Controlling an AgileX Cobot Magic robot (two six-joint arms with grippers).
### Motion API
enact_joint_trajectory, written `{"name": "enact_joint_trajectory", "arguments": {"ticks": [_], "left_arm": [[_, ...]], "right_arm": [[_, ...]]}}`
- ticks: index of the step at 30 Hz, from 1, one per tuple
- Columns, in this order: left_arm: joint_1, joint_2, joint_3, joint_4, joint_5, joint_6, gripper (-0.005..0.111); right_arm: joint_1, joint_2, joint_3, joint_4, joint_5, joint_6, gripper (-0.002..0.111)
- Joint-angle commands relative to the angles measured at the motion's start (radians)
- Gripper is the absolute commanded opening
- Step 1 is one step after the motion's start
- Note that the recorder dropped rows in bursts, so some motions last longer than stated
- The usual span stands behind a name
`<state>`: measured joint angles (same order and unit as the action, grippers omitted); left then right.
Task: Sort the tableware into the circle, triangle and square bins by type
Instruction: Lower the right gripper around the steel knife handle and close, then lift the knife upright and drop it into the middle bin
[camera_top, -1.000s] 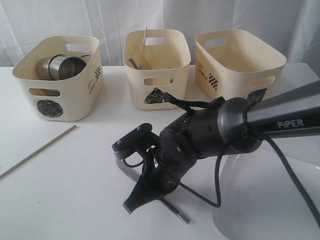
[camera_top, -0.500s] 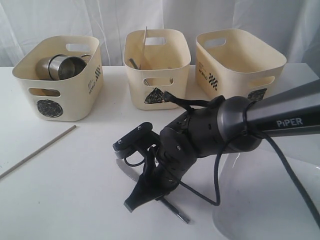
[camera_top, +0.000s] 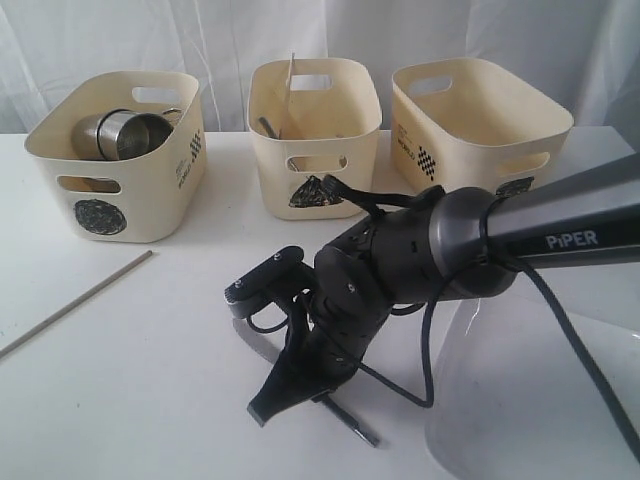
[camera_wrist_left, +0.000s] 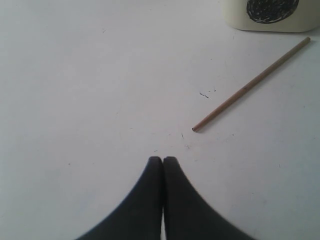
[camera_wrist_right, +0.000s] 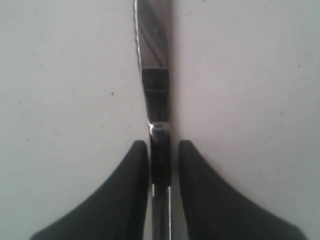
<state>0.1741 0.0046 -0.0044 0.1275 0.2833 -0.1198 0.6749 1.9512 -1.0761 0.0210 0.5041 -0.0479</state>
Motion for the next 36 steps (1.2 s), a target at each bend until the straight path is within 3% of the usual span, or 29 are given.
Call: {"name": "enact_joint_trajectory", "arguments": {"ticks": [1,10,21,36], "left_arm": [[-0.006,-0.005,0.004,0.002,-0.001,-0.003,0.000],[-0.006,-0.005,0.004,0.002,-0.001,-0.003,0.000],[-0.006,-0.005,0.004,0.002,-0.001,-0.003,0.000],[-0.006,-0.005,0.004,0.002,-0.001,-0.003,0.000]], "right_arm": [[0.002,0.057,0.038,0.093,0.199,-0.120,0.021],[0.002,0.076,0.038,0.217,0.216,-0.244,0.000],[0.002,0.049,0.019,0.214,0.151,-0.218,0.000],[-0.009,-0.057,-0.126,0.213,0.243,-0.204,0.000]]}}
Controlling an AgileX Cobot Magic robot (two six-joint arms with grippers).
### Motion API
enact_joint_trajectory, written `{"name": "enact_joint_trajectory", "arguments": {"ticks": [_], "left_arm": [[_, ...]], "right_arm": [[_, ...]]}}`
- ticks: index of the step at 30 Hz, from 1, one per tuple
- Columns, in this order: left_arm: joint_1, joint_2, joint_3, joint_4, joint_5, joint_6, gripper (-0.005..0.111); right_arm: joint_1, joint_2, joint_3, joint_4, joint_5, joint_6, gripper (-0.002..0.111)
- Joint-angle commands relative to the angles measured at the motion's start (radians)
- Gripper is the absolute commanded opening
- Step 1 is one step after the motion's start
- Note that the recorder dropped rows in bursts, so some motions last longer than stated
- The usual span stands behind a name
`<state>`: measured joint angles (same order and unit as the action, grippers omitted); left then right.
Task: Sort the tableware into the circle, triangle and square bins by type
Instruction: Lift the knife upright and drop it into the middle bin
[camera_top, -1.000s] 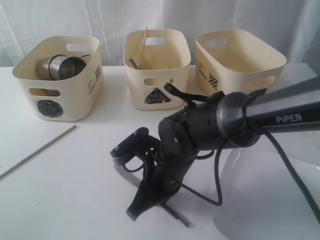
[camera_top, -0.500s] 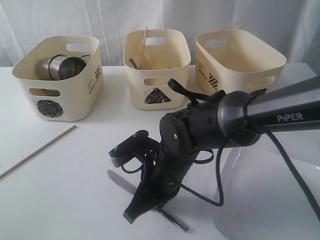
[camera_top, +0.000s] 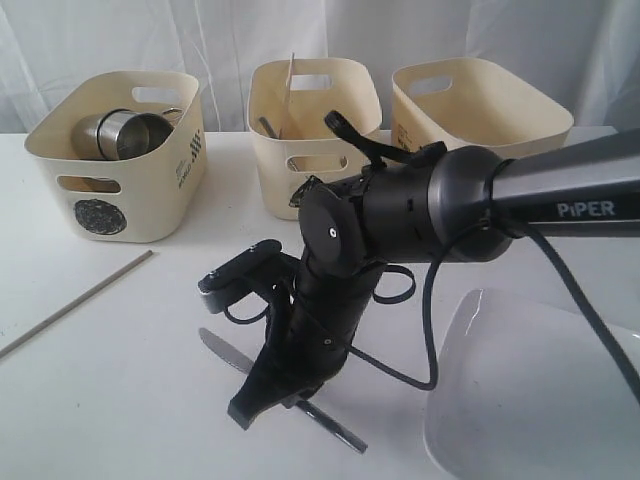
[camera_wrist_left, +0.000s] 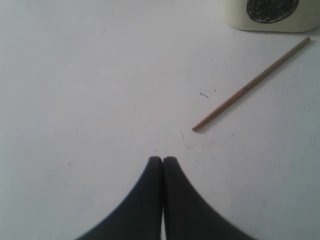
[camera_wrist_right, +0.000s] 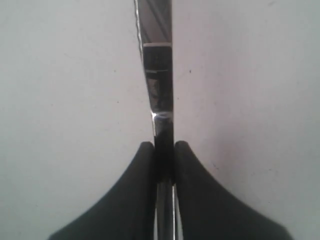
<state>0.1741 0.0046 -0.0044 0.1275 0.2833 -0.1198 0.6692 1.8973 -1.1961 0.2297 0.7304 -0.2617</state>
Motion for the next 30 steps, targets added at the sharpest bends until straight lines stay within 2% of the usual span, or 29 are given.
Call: {"name": "enact_joint_trajectory", "arguments": {"ticks": [1,8,14,16,19,22,24,27,30], "left_arm": [[-0.006,-0.005,0.004,0.002,-0.001,-0.003,0.000],[-0.006,-0.005,0.004,0.002,-0.001,-0.003,0.000],[-0.006,-0.005,0.004,0.002,-0.001,-0.003,0.000],[-0.006,-0.005,0.004,0.002,-0.001,-0.003,0.000],[-0.006,-0.005,0.004,0.002,-0.001,-0.003,0.000],[-0.006,-0.005,0.004,0.002,-0.001,-0.003,0.000],[-0.006,-0.005,0.004,0.002,-0.001,-0.003,0.000],[-0.006,-0.005,0.004,0.002,-0.001,-0.003,0.000],[-0.006,-0.005,0.004,0.002,-0.001,-0.003,0.000]], "right_arm": [[-0.004,-0.003,-0.006,0.004,0.017,0.011,0.000],[-0.013,-0.031,-0.070,0.015,0.017,0.013,0.000],[-0.126,-0.050,-0.198,0.230,0.027,-0.043,0.000],[-0.179,-0.050,-0.228,0.338,0.039,-0.088,0.000],[-0.334,-0.044,-0.246,0.654,0.085,-0.270,0.000],[-0.436,-0.022,-0.246,0.833,0.122,-0.365,0.000],[-0.505,-0.002,-0.246,1.008,0.163,-0.502,0.000],[-0.574,0.077,-0.248,1.511,0.311,-0.829,0.000],[-0.589,0.191,-0.342,1.515,0.284,-0.880,0.000]]}}
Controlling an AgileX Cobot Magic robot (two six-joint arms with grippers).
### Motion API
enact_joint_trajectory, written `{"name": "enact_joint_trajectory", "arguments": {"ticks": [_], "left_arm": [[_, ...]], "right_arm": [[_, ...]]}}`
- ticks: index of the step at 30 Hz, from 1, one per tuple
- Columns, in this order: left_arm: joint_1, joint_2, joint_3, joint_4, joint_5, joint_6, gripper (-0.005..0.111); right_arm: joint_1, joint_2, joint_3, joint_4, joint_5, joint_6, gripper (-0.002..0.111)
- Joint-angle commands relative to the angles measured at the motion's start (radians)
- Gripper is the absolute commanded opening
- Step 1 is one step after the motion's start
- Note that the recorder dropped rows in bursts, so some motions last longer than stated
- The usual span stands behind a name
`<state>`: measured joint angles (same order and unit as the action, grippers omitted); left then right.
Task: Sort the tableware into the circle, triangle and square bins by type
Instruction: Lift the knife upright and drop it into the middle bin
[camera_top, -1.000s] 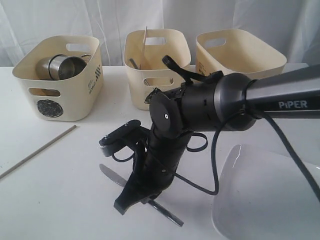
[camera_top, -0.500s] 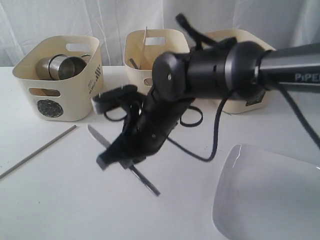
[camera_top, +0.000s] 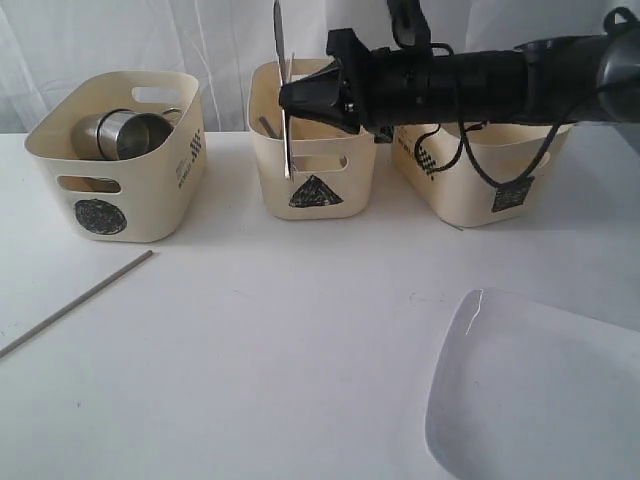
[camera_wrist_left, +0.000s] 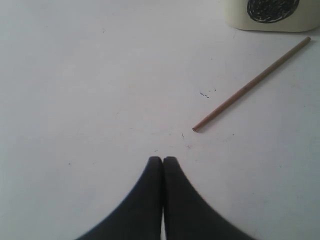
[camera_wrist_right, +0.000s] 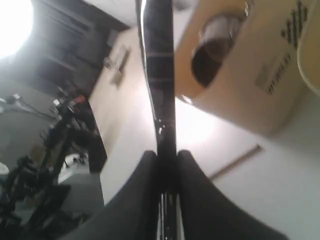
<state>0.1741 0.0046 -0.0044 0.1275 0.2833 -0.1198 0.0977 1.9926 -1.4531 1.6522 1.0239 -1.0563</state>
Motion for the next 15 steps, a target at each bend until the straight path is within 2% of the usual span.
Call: {"name": "enact_joint_trajectory", "arguments": {"ticks": [1,3,7,15], "left_arm": [[-0.006,-0.005,0.004,0.002,-0.001,-0.003,0.000],[-0.006,-0.005,0.004,0.002,-0.001,-0.003,0.000],[-0.006,-0.005,0.004,0.002,-0.001,-0.003,0.000],[-0.006,-0.005,0.004,0.002,-0.001,-0.003,0.000]], "right_arm": [[-0.019,0.136,-0.129,0.092,-0.006,-0.105,0.000],[-0.019,0.206,-0.227,0.092,-0.020,-0.158,0.000],[-0.019,0.281,-0.368,0.092,-0.170,-0.179,0.000],[-0.019,0.367,-0.537,0.092,-0.299,-0.181,0.000]]}}
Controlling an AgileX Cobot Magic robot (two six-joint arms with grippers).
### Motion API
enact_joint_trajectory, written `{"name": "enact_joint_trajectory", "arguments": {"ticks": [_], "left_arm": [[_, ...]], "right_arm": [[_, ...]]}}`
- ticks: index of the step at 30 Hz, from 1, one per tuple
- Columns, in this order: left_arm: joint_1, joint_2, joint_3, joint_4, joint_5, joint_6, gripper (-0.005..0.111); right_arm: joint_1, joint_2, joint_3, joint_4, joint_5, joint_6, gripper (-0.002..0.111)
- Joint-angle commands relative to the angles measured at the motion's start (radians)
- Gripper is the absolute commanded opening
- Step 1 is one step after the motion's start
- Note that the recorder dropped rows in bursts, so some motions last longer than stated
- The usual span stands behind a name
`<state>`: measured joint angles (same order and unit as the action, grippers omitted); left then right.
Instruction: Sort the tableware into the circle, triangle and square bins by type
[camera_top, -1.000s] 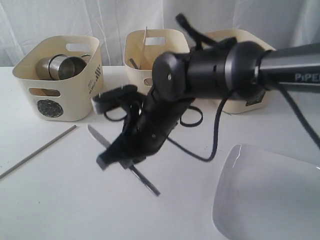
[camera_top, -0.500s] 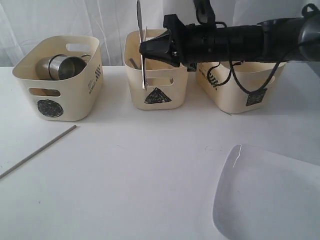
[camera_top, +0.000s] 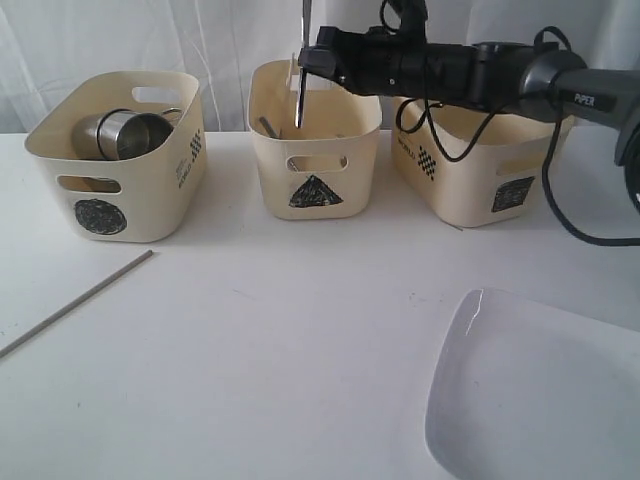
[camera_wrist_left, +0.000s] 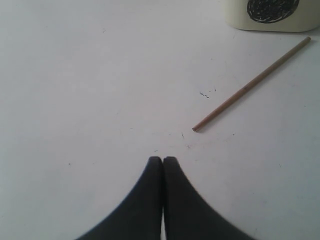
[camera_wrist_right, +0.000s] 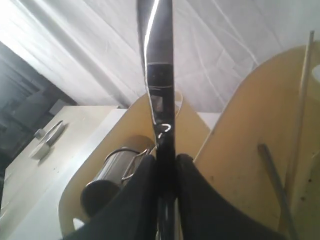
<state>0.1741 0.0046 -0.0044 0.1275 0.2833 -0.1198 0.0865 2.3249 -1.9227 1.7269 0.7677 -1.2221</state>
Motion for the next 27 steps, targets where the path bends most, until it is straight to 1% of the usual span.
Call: {"name": "enact_joint_trajectory", "arguments": {"ticks": [1,4,5,7,12,14,18,21,22,23,24,27], "left_arm": [[-0.006,-0.005,0.004,0.002,-0.001,-0.003,0.000],[-0.006,-0.005,0.004,0.002,-0.001,-0.003,0.000],[-0.006,-0.005,0.004,0.002,-0.001,-0.003,0.000],[-0.006,-0.005,0.004,0.002,-0.001,-0.003,0.000],[-0.006,-0.005,0.004,0.002,-0.001,-0.003,0.000],[-0.006,-0.005,0.004,0.002,-0.001,-0.003,0.000],[-0.006,-0.005,0.004,0.002,-0.001,-0.003,0.000],[-0.006,-0.005,0.004,0.002,-0.001,-0.003,0.000],[-0.006,-0.005,0.004,0.002,-0.001,-0.003,0.000],[-0.006,-0.005,0.004,0.002,-0.001,-0.003,0.000],[-0.006,-0.005,0.004,0.002,-0.001,-0.003,0.000],[-0.006,-0.005,0.004,0.002,-0.001,-0.003,0.000]], "right_arm": [[-0.008,0.041,-0.078,0.017,-0.070,-0.015,0.000],[-0.008,0.051,-0.080,0.017,-0.153,-0.015,0.000],[-0.008,0.055,-0.080,0.017,-0.159,-0.013,0.002],[-0.008,0.055,-0.080,0.017,-0.157,-0.013,0.009],[-0.008,0.055,-0.080,0.017,-0.136,-0.013,0.035],[-0.008,0.055,-0.080,0.017,-0.134,-0.013,0.038],[-0.008,0.055,-0.080,0.017,-0.059,-0.013,0.038],[-0.008,0.040,-0.080,0.017,0.057,-0.013,0.038],[-0.008,0.032,-0.080,0.017,0.118,-0.013,0.036],[-0.008,0.022,-0.080,-0.004,0.158,-0.013,0.032],[-0.008,0.010,-0.080,-0.041,0.197,-0.013,0.027],[-0.006,-0.040,-0.080,-0.264,0.314,0.017,0.002]]}}
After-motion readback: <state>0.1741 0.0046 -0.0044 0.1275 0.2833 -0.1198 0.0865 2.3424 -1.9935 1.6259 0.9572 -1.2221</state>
